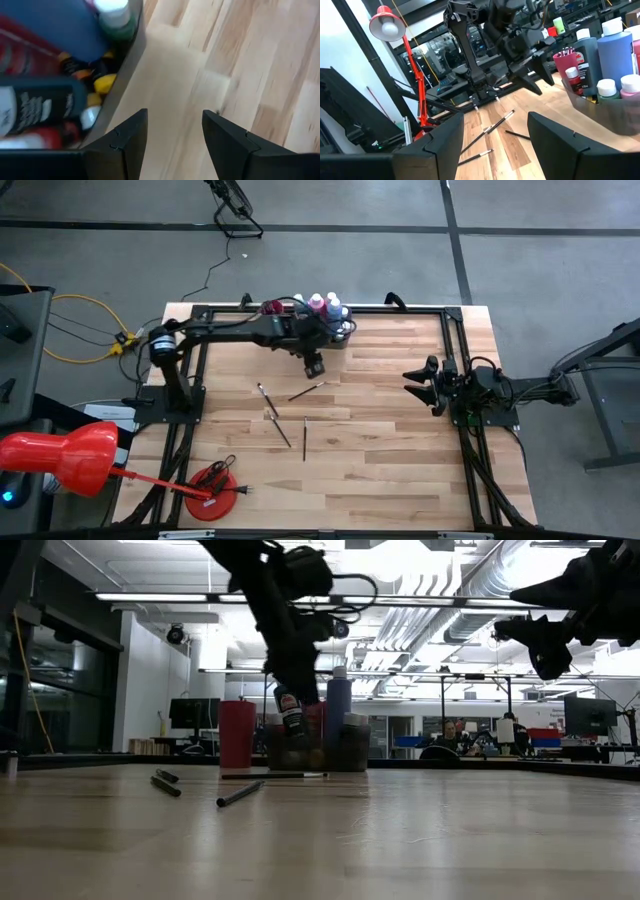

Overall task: Pick & Place Paint Supplies
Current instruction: Put the black paint brush into the pink cup

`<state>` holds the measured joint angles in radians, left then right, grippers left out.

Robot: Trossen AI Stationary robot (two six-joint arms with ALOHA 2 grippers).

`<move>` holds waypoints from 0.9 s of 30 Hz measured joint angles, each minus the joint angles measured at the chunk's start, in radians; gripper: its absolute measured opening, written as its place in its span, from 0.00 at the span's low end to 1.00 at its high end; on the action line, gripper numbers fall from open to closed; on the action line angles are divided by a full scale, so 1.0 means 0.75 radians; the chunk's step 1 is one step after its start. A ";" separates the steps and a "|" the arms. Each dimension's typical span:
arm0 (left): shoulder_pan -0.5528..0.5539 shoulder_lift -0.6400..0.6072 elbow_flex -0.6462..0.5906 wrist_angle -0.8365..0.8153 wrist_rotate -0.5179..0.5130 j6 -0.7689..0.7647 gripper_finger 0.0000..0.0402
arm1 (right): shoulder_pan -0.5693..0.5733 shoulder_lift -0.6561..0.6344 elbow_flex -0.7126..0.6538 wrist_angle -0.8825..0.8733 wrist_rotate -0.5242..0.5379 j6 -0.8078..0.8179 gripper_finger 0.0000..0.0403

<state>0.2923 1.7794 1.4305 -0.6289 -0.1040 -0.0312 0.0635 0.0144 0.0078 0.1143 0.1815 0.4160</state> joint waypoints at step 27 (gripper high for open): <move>-0.111 0.362 0.250 -0.172 0.102 -0.174 0.46 | 0.000 0.001 -0.001 0.001 -0.001 0.001 0.53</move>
<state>0.2094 2.0507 1.6179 -0.7577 -0.0276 -0.1620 0.0635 0.0151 0.0071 0.1152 0.1806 0.4168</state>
